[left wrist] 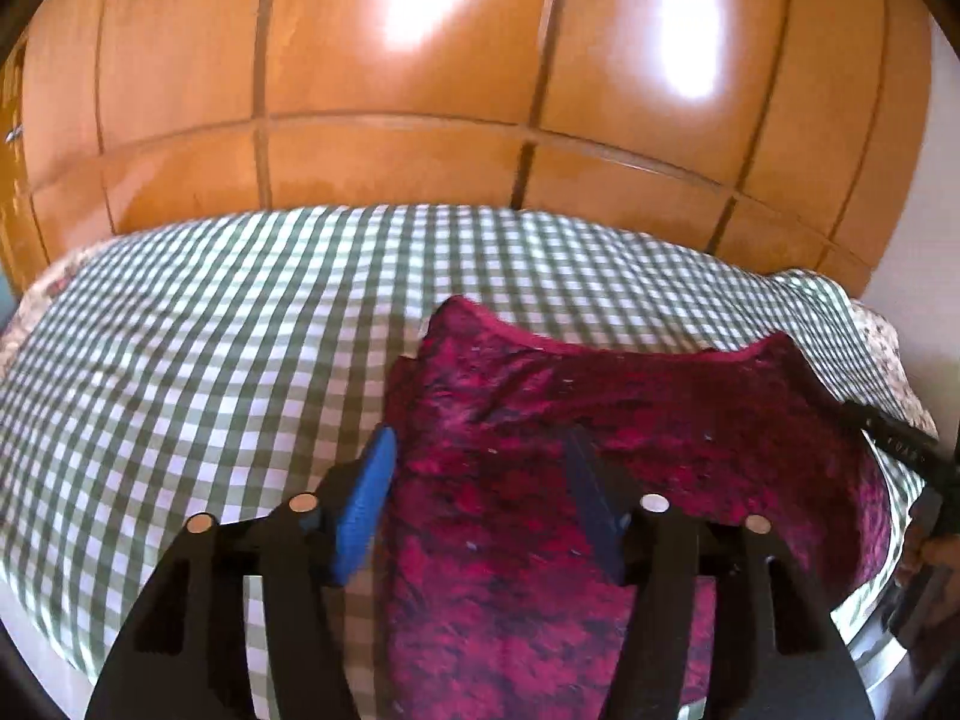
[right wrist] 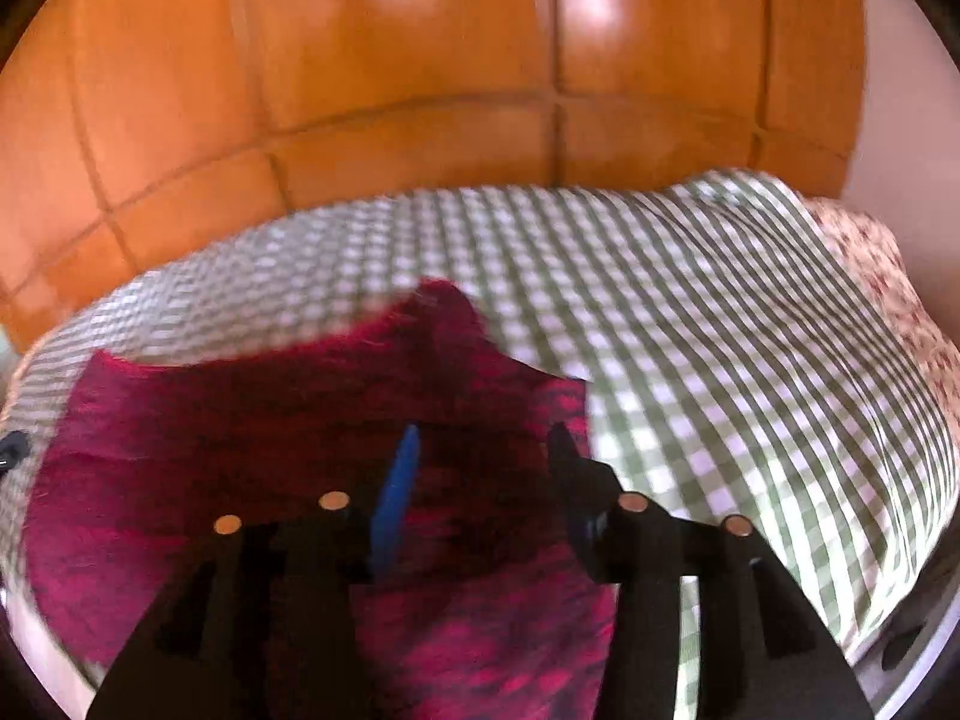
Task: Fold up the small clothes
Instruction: 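Open both grippers and smooth the folded top on the bed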
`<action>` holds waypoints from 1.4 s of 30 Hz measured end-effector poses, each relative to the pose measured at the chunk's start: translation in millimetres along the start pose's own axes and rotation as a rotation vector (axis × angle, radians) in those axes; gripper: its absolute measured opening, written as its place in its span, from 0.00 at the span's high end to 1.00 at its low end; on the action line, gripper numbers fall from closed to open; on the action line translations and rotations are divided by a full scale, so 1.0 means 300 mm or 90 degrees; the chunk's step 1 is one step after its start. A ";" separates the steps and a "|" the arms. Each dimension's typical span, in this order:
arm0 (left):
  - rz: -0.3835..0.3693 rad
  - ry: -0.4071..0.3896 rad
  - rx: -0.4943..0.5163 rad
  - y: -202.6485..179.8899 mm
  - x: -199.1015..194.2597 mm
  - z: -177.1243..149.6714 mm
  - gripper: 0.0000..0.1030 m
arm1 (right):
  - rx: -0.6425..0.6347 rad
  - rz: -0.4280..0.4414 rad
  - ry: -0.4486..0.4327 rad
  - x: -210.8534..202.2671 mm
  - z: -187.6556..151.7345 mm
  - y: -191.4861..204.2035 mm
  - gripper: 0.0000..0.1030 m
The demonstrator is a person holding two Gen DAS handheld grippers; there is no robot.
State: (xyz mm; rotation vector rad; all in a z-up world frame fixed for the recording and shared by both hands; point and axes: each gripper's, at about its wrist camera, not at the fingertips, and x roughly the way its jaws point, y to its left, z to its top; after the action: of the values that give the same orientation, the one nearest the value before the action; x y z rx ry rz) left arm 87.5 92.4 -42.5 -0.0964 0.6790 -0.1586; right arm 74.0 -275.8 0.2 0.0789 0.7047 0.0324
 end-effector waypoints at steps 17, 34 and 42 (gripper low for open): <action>0.001 0.019 0.018 -0.061 0.016 -0.023 0.44 | -0.093 0.071 0.074 0.071 -0.139 0.219 0.38; -0.007 0.052 0.029 -0.047 0.180 0.044 0.44 | -0.046 0.086 0.106 0.119 -0.164 0.173 0.31; -0.005 0.093 0.007 0.000 0.336 0.007 0.42 | 0.008 0.153 0.122 0.097 -0.108 0.080 0.32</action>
State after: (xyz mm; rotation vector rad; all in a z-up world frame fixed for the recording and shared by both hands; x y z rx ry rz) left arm 166.2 74.7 -103.1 -0.0773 0.8226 -0.1783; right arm 75.0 -248.3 -41.3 0.1734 0.8832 0.2684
